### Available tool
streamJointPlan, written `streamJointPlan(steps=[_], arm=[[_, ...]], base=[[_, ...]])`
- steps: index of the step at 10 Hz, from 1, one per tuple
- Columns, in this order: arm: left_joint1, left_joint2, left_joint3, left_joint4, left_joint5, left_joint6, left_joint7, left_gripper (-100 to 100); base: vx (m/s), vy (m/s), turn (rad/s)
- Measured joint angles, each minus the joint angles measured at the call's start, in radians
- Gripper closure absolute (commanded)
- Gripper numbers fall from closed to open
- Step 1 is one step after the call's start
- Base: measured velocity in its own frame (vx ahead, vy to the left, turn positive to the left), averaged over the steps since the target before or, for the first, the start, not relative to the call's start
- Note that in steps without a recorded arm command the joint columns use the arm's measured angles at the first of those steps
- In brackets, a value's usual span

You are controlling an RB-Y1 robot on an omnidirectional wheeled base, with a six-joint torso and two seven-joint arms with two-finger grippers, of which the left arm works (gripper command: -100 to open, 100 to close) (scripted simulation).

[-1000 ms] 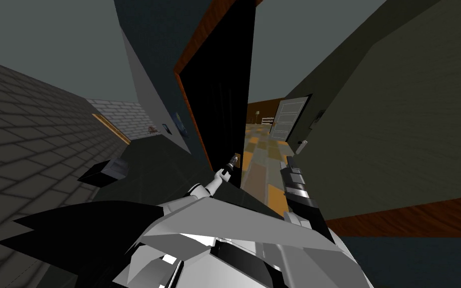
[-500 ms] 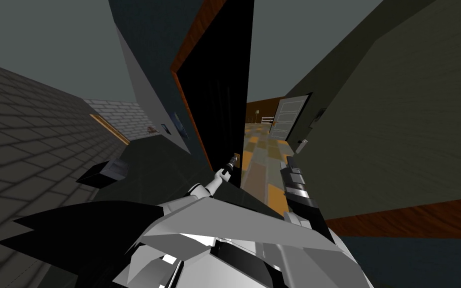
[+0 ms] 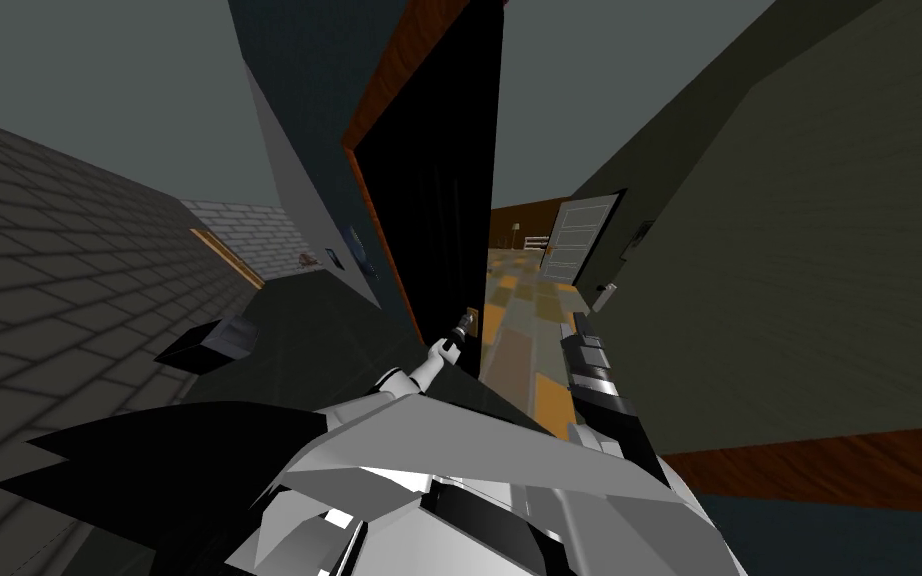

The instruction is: Push the door open

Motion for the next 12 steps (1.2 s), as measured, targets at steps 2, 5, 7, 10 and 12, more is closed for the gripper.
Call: streamJointPlan(steps=[2, 5, 7, 10, 12], arm=[[0.004, 0.008, 0.013, -0.013, 0.002, 0.004, -0.001, 100], [-0.011, 0.006, 0.04, 0.019, 0.005, -0.015, -0.01, 100], [0.023, 0.021, 0.055, -0.032, 0.005, 0.009, -0.011, 100], [0.012, 0.032, 0.094, -0.005, 0.011, -0.005, -0.02, 100], [0.011, 0.039, 0.121, -0.001, 0.014, -0.001, -0.027, 100]], base=[[0.159, -0.102, 0.02], [0.174, -0.119, 0.056], [0.162, -0.17, 0.073], [0.165, -0.172, 0.084], [0.136, -0.152, 0.078]])
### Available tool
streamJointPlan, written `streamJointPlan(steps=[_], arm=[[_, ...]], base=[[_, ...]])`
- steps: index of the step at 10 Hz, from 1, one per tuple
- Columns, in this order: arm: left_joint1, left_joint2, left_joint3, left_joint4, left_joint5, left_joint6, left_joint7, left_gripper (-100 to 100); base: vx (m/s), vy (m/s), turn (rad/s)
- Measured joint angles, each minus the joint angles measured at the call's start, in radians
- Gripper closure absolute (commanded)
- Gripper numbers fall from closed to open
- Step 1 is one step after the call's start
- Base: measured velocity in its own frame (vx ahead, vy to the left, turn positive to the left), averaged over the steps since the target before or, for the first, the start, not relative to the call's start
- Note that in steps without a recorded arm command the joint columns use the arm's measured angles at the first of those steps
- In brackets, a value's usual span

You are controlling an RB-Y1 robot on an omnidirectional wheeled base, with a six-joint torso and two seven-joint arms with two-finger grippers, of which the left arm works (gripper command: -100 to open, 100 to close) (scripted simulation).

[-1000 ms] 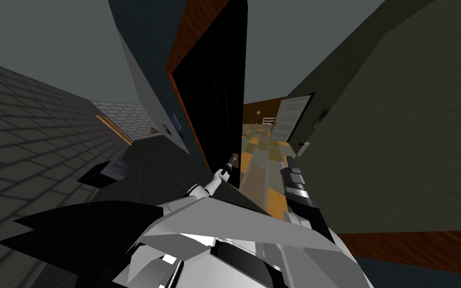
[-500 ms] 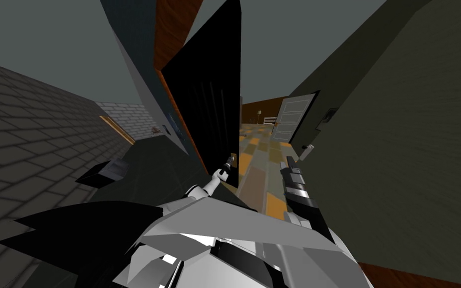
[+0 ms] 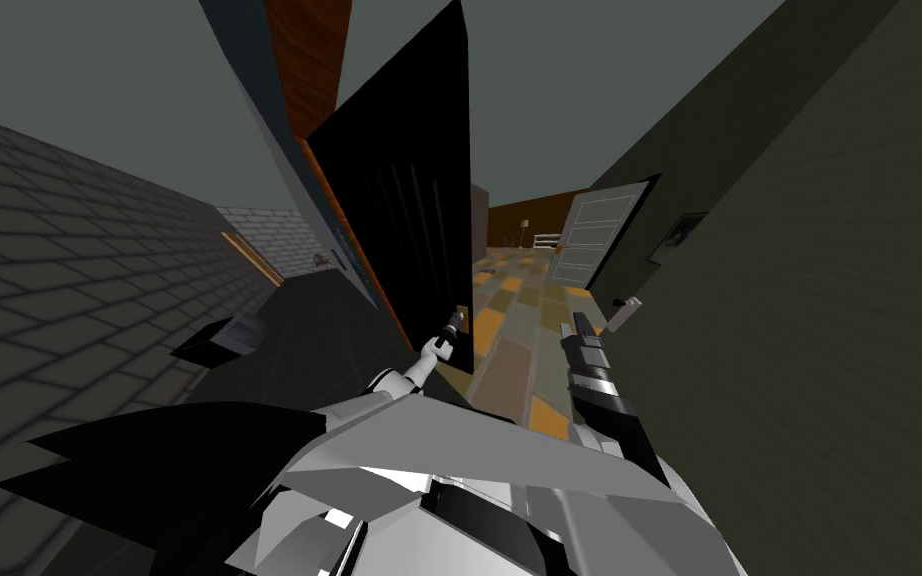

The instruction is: Push the door open

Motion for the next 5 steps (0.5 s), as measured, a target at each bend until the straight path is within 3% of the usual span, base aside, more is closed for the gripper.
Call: streamJointPlan(steps=[2, 5], arm=[[0.0, 0.006, 0.025, 0.01, 0.003, -0.01, -0.007, 100], [0.021, 0.02, 0.054, -0.016, 0.006, 0.006, -0.01, 100]], base=[[0.125, -0.15, 0.061], [0.14, -0.135, 0.061]])
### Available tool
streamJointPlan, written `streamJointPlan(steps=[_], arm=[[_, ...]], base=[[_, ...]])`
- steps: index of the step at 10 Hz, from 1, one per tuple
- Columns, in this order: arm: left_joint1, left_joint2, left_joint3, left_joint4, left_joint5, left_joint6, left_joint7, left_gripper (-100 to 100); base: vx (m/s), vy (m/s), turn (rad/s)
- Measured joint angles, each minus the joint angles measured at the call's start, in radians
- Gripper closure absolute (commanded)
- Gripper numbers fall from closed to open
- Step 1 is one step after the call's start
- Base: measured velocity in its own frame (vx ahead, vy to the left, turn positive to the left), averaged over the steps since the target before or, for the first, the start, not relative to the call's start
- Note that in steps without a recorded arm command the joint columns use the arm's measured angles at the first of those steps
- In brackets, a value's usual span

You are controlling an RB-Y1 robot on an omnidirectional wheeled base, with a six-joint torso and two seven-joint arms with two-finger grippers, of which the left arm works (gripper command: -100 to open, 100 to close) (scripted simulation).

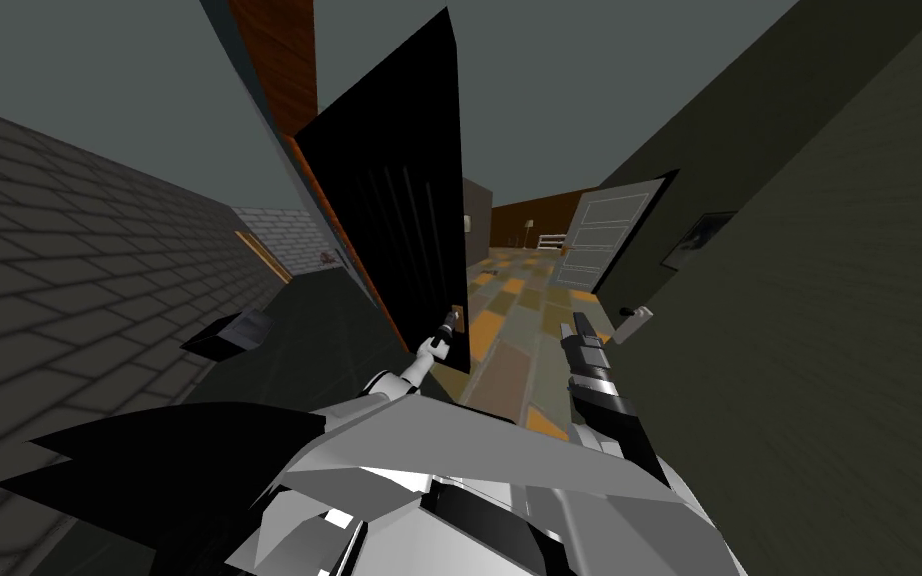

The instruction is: Push the door open

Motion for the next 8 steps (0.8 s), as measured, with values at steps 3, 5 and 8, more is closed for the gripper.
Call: streamJointPlan(steps=[3, 5, 8], arm=[[0.002, 0.008, 0.034, 0.003, 0.004, 0.002, -0.008, 100], [0.005, 0.019, 0.06, 0.007, 0.007, -0.004, -0.014, 100], [-0.012, 0.032, 0.094, 0.037, 0.013, -0.015, -0.021, 100]], base=[[0.162, -0.164, 0.08], [0.178, -0.164, 0.077], [0.145, -0.13, 0.052]])
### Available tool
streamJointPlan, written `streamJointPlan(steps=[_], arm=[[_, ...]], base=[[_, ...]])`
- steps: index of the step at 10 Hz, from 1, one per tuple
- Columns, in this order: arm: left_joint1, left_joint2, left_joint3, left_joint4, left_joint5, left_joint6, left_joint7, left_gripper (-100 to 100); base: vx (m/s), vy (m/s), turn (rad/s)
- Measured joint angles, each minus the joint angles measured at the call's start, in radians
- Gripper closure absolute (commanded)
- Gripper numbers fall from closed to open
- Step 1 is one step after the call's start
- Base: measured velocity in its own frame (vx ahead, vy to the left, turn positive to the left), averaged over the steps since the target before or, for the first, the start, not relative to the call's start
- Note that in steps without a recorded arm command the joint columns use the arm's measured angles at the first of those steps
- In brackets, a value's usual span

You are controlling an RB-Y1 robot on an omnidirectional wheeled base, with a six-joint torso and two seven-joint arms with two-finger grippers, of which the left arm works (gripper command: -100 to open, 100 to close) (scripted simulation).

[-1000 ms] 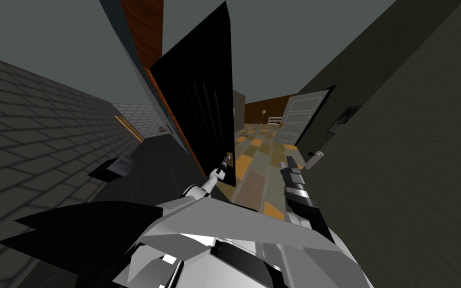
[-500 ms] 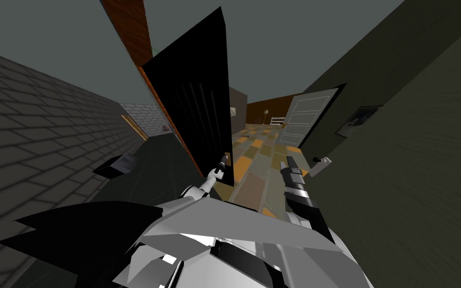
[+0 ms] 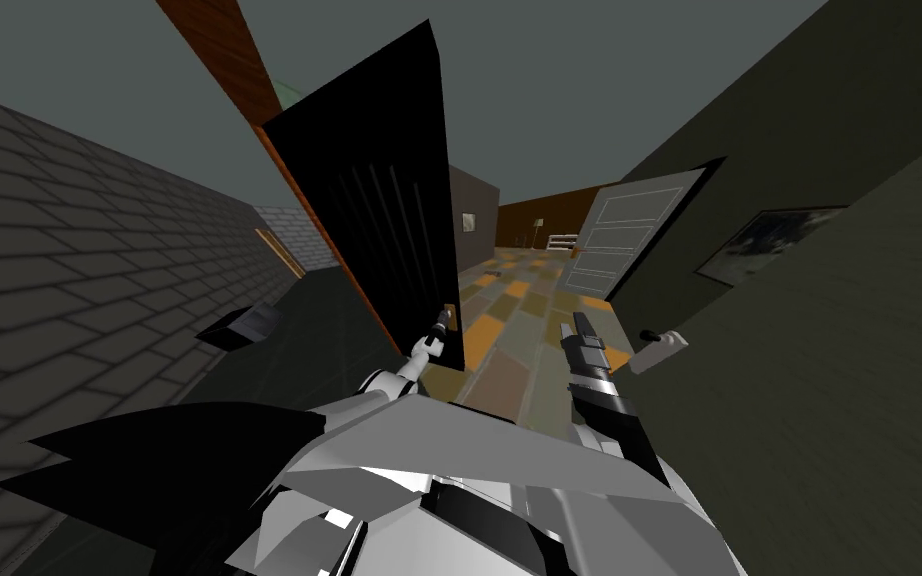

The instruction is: Push the door open

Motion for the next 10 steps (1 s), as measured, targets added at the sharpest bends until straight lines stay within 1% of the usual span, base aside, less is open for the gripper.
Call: streamJointPlan(steps=[1, 3, 5, 6, 7, 8, 9, 10], arm=[[0.008, 0.004, 0.007, -0.01, 0.001, 0.003, -0.001, 100], [0.011, 0.007, 0.014, -0.011, 0.003, 0.005, -0.002, 100], [0.011, 0.006, 0.029, 0.004, 0.007, 0.001, -0.011, 100], [0.022, 0.005, 0.036, -0.009, 0.009, 0.004, -0.014, 100], [0.027, 0.007, 0.042, -0.02, 0.011, 0.013, -0.016, 100], [0.011, 0.013, 0.052, 0.012, 0.015, -0.001, -0.017, 100], [0.007, 0.017, 0.06, 0.022, 0.018, -0.007, -0.019, 100], [0.016, 0.019, 0.066, 0.007, 0.019, -0.005, -0.02, 100]], base=[[0.069, -0.047, 0.035], [0.137, -0.062, 0.052], [0.173, -0.06, 0.035], [0.197, -0.07, 0.035], [0.21, -0.077, 0.033], [0.215, -0.043, 0.04], [0.21, -0.049, 0.054], [0.201, -0.109, 0.079]])
